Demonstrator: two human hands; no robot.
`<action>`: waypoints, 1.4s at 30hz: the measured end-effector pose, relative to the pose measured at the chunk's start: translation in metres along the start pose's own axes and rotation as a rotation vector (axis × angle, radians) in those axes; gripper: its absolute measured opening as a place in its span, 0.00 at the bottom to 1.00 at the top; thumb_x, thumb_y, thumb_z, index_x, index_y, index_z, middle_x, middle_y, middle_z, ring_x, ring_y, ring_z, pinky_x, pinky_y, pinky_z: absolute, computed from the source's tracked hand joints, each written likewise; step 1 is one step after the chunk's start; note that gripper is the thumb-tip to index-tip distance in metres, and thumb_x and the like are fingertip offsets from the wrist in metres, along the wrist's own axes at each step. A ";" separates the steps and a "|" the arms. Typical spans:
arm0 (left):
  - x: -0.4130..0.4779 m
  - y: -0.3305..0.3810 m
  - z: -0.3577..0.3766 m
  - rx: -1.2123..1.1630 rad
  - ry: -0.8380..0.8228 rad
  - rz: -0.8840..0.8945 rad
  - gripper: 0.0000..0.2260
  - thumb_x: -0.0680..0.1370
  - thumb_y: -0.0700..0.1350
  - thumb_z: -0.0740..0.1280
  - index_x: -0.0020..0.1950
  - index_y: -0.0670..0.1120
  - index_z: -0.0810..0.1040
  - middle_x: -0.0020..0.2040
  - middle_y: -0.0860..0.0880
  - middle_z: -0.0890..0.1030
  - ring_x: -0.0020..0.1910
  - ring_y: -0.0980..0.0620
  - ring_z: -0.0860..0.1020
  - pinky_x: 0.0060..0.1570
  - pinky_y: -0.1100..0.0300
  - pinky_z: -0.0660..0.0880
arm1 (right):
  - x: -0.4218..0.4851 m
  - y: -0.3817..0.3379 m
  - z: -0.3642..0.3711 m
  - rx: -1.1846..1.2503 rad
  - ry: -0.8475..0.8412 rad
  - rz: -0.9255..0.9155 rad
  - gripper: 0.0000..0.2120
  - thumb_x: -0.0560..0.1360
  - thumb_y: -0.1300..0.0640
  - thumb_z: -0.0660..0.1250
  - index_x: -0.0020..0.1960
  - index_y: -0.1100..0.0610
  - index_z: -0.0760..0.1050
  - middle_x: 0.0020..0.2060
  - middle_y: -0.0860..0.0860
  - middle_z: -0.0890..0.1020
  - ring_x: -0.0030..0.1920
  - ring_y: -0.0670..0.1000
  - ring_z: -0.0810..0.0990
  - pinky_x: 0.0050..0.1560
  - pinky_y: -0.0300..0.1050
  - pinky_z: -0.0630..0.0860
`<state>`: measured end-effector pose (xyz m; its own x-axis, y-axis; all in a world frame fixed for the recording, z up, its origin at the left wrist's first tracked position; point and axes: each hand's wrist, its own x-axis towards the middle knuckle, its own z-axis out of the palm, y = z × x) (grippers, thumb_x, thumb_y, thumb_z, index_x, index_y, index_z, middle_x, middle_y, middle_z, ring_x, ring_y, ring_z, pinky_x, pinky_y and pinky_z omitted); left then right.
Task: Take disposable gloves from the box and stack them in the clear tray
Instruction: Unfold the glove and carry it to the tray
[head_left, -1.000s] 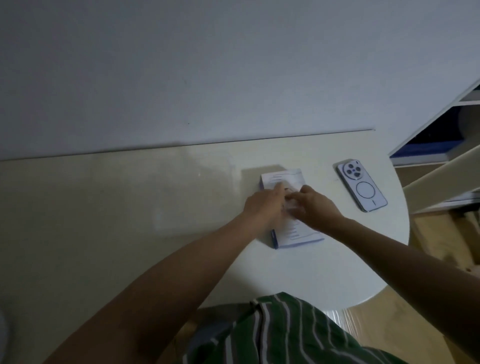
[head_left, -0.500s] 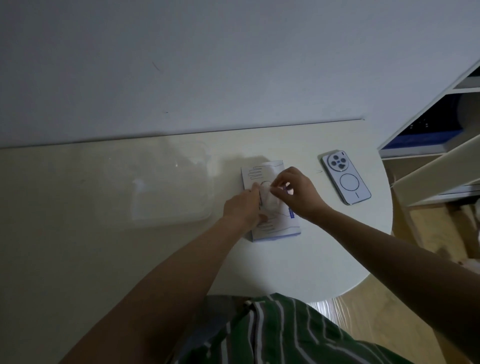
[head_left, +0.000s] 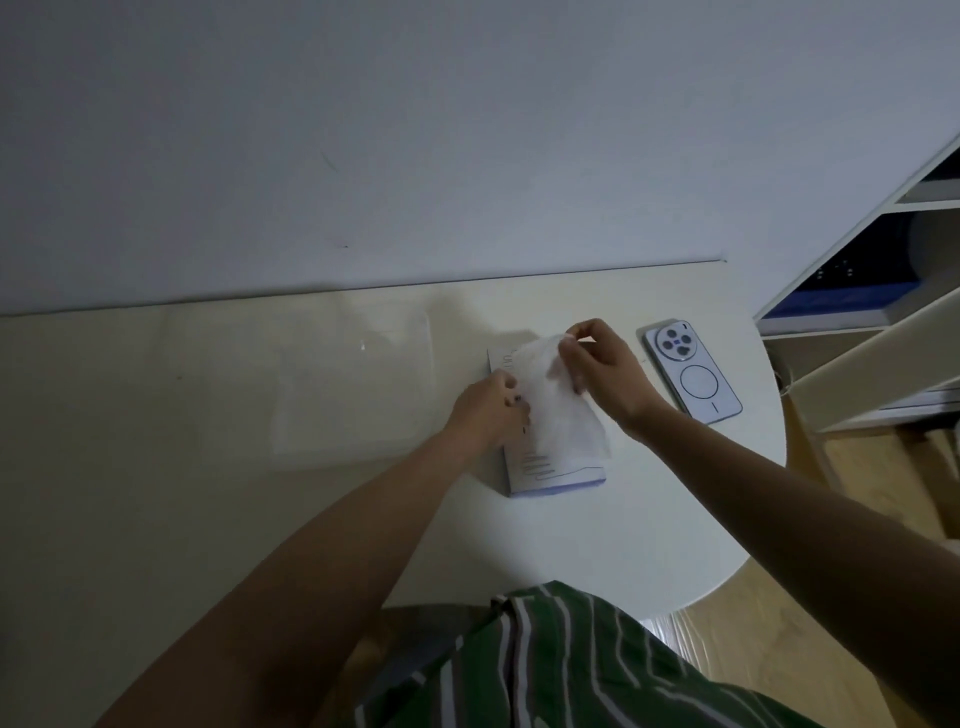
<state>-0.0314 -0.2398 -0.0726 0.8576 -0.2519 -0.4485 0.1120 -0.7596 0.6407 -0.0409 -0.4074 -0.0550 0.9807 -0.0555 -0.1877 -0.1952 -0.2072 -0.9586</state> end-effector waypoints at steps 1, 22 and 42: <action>-0.002 0.003 -0.005 -0.167 0.023 -0.036 0.11 0.80 0.45 0.58 0.55 0.41 0.75 0.45 0.42 0.80 0.42 0.44 0.78 0.49 0.51 0.76 | -0.001 0.001 0.001 0.052 0.014 0.011 0.03 0.80 0.59 0.62 0.47 0.57 0.70 0.37 0.58 0.80 0.31 0.48 0.76 0.32 0.40 0.74; -0.023 -0.025 -0.095 -0.864 0.286 0.081 0.08 0.82 0.40 0.60 0.50 0.41 0.78 0.29 0.45 0.74 0.24 0.53 0.72 0.23 0.67 0.68 | -0.019 -0.041 0.061 0.146 -0.236 -0.024 0.34 0.75 0.66 0.69 0.74 0.47 0.59 0.52 0.57 0.81 0.43 0.50 0.82 0.47 0.44 0.79; -0.039 -0.160 -0.164 -0.007 0.359 -0.029 0.16 0.84 0.51 0.49 0.64 0.50 0.72 0.36 0.46 0.84 0.23 0.54 0.70 0.32 0.58 0.75 | 0.021 -0.078 0.153 -0.647 0.182 -0.432 0.20 0.73 0.59 0.72 0.63 0.57 0.75 0.59 0.55 0.75 0.58 0.53 0.72 0.58 0.48 0.70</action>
<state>-0.0003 -0.0101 -0.0561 0.9755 -0.0023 -0.2200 0.1416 -0.7587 0.6358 -0.0027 -0.2428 -0.0172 0.9646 0.0119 0.2633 0.1769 -0.7697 -0.6134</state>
